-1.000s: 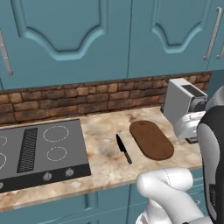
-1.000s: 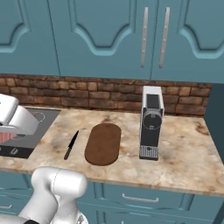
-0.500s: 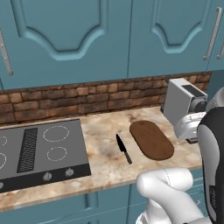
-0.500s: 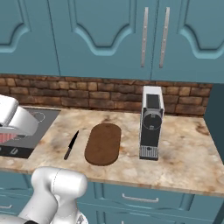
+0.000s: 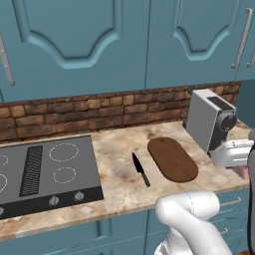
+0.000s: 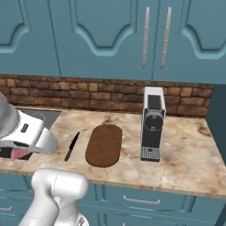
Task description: Retrieve the steak from the fridge and place it on the cutting board.
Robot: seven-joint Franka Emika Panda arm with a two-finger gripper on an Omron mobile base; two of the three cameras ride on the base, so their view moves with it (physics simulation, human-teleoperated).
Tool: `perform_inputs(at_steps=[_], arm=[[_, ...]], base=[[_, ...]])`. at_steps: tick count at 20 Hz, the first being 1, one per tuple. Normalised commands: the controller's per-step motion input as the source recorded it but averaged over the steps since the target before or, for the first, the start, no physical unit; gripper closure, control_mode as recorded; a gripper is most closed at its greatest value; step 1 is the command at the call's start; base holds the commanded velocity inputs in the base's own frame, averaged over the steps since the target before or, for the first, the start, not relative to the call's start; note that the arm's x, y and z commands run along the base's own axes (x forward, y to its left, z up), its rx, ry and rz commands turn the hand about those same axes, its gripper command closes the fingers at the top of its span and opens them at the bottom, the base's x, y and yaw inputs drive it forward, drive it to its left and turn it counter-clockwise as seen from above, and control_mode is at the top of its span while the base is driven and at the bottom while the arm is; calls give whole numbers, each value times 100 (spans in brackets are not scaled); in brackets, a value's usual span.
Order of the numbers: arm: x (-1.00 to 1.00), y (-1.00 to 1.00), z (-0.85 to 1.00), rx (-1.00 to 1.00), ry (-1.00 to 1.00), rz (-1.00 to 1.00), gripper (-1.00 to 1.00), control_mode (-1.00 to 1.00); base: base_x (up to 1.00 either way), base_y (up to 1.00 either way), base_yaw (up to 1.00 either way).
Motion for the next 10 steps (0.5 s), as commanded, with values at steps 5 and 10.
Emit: perform_inputs(at_steps=[5, 10], arm=[[21, -24, -39, 7, -1, 0, 100, -100], [53, -38, -42, 5, -13, 3, 100, -100]], base=[[0, 0, 0], [0, 0, 0]])
